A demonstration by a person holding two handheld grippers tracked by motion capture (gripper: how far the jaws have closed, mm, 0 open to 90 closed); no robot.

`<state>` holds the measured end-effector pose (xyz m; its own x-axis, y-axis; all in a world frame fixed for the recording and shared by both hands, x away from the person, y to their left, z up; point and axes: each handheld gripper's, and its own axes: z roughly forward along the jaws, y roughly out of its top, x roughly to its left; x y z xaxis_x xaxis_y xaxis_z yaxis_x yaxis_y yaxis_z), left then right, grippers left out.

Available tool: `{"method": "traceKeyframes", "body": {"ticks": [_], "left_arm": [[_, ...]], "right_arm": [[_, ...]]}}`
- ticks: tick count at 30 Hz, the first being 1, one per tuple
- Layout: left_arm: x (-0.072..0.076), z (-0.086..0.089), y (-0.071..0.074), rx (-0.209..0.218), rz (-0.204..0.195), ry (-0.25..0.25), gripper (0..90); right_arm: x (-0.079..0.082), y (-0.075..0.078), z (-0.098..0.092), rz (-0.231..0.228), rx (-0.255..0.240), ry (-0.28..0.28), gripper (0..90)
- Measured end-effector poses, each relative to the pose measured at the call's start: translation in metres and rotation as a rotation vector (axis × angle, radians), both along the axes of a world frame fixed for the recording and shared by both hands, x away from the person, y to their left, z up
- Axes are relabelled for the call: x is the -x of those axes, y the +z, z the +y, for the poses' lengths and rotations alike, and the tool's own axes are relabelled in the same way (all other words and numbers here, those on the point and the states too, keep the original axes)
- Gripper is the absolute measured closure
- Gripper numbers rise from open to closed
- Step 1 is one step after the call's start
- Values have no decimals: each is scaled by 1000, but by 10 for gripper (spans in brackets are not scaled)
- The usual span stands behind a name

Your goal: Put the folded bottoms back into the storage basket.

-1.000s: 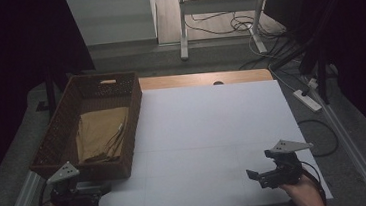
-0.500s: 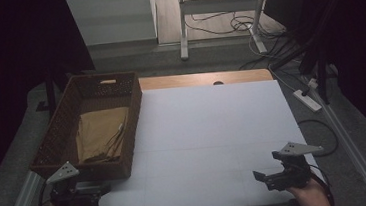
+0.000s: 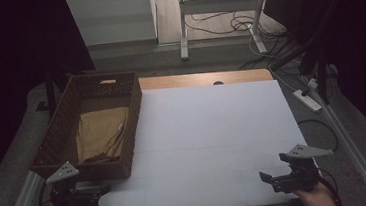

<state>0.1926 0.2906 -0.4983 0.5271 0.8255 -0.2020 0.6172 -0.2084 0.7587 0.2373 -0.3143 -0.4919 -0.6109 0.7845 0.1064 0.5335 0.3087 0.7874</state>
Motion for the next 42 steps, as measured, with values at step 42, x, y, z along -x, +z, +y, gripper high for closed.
{"method": "traceKeyframes", "body": {"ticks": [42], "left_arm": [[0, 1, -1, 3, 8, 2, 2]], "right_arm": [[15, 1, -20, 32, -3, -79, 2]]}}
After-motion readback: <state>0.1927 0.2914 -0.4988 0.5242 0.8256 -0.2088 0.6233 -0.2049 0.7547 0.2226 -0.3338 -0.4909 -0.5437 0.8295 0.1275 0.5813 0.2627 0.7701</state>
